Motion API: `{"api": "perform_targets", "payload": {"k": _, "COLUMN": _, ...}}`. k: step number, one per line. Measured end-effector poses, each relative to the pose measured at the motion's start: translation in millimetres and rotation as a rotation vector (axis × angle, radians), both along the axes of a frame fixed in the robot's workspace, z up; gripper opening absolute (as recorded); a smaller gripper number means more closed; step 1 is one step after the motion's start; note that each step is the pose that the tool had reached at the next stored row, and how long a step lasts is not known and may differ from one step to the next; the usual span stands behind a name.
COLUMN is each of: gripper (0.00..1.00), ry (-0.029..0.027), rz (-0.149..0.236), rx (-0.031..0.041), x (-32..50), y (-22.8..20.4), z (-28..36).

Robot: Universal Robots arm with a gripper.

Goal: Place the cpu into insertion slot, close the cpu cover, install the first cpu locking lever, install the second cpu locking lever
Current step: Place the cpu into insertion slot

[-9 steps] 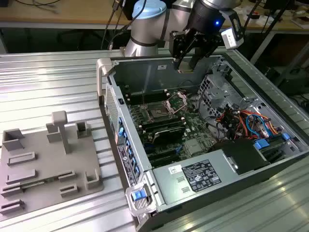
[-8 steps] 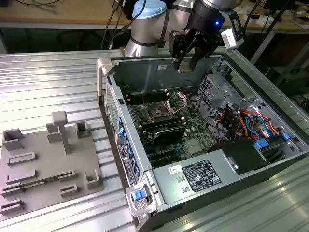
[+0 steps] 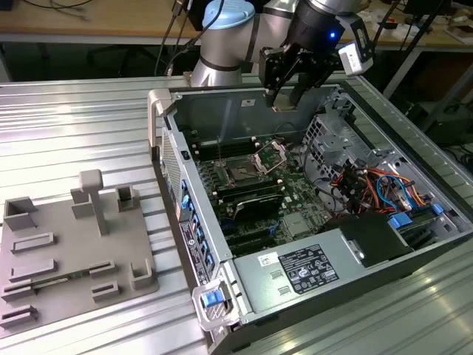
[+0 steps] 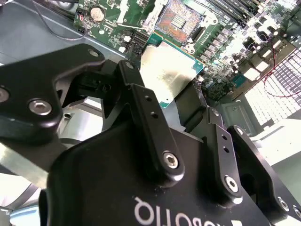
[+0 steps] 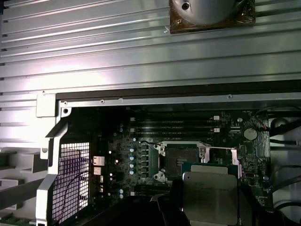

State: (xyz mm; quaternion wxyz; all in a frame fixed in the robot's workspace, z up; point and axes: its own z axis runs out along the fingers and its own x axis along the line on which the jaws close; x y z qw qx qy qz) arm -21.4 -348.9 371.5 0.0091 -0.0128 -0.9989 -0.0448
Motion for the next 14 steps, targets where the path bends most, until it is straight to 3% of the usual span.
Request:
{"api": "perform_targets", "payload": {"k": 7, "gripper": 0.55, "ry": -0.0001, "rz": -0.014, "rx": 0.0001, "x": 0.1, "y": 0.0, "z": -0.1}}
{"api": "perform_targets", "payload": {"k": 14, "gripper": 0.55, "ry": 0.0, "rz": -0.112, "rx": -0.0002, "x": 0.0, "y": 0.0, "z": -0.5}}
